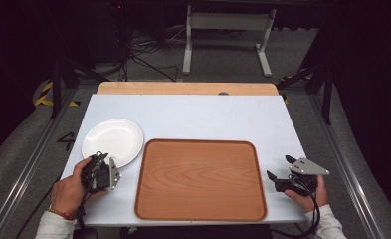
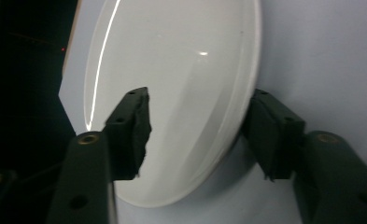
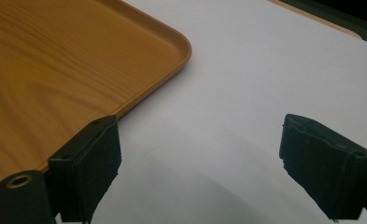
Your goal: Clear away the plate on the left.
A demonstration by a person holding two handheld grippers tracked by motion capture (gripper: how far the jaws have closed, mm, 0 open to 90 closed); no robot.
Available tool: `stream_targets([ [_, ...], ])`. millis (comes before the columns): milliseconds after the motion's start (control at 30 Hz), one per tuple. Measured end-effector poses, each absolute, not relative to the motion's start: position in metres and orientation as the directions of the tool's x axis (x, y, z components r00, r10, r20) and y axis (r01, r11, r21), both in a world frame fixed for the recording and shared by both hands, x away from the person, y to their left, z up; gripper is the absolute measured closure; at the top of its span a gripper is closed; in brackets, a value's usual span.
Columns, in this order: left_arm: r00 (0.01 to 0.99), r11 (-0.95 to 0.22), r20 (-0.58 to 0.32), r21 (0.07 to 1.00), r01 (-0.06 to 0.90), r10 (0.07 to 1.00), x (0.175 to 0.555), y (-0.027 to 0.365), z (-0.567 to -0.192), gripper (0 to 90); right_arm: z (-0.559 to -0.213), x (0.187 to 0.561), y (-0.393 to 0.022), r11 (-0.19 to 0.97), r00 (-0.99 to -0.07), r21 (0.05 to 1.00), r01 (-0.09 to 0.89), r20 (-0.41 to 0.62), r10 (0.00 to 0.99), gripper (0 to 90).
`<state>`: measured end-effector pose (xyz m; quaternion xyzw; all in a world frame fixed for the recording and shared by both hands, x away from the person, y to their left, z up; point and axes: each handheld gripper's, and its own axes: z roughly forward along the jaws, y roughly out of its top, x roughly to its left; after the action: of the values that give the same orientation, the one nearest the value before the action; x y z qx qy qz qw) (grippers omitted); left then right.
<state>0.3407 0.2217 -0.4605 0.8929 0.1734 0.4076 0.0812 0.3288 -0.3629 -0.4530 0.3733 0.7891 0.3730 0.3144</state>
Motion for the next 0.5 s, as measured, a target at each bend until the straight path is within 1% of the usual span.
stream_targets([
  [100,0.63,-0.941,0.699,0.248,0.23,0.339,0.341,0.218,-0.46,53.6,-0.454,0.33,-0.363,0.441,-0.523,0.821,0.362,-0.213,0.825,13.1],
  [133,0.64,-0.948,0.701,0.223,0.225,0.316,0.34,0.216,-0.46,59.8,-0.454,0.33,-0.363,0.444,-0.524,0.819,0.364,-0.214,0.824,13.0],
  [233,0.659,-0.958,0.695,0.195,0.213,0.288,0.339,0.213,-0.461,71.4,-0.454,0.33,-0.363,0.444,-0.524,0.819,0.362,-0.215,0.824,13.0],
  [300,0.664,-0.964,0.7,0.182,0.192,0.264,0.337,0.212,-0.462,80.7,-0.454,0.33,-0.363,0.443,-0.522,0.821,0.362,-0.215,0.825,13.0],
  [400,0.655,-0.97,0.715,0.166,0.18,0.244,0.337,0.209,-0.462,82.2,-0.454,0.33,-0.364,0.437,-0.514,0.824,0.36,-0.215,0.83,13.0],
  [433,0.649,-0.97,0.721,0.174,0.17,0.243,0.337,0.208,-0.462,82.9,-0.454,0.33,-0.364,0.438,-0.513,0.824,0.36,-0.218,0.83,13.0],
  [500,0.61,-0.975,0.761,0.164,0.153,0.223,0.334,0.206,-0.459,84.8,-0.453,0.329,-0.363,0.44,-0.514,0.825,0.354,-0.221,0.829,13.0],
])
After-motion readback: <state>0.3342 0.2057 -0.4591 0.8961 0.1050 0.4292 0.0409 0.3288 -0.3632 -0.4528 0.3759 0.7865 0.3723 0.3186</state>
